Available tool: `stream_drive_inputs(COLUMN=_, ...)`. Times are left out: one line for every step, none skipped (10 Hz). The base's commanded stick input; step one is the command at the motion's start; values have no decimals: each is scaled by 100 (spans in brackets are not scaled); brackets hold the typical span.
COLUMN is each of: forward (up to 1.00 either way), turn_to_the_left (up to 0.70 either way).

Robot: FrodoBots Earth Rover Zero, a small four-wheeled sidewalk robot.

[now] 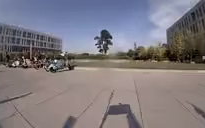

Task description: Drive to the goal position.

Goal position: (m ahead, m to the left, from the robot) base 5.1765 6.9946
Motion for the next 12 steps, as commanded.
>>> stream_drive_inputs(forward=70, turn_to_the_left=35)
stream_drive_inputs(forward=70, turn_to_the_left=35)
stream_drive_inputs(forward=70, turn_to_the_left=35)
stream_drive_inputs(forward=70, turn_to_the_left=35)
stream_drive_inputs(forward=70, turn_to_the_left=35)
stream_drive_inputs(forward=70, turn_to_the_left=35)
stream_drive_inputs(forward=70, turn_to_the_left=35)
stream_drive_inputs(forward=70, turn_to_the_left=35)
stream_drive_inputs(forward=70, turn_to_the_left=35)
stream_drive_inputs(forward=70, turn_to_the_left=35)
stream_drive_inputs(forward=70, turn_to_the_left=4)
stream_drive_inputs(forward=70, turn_to_the_left=0)
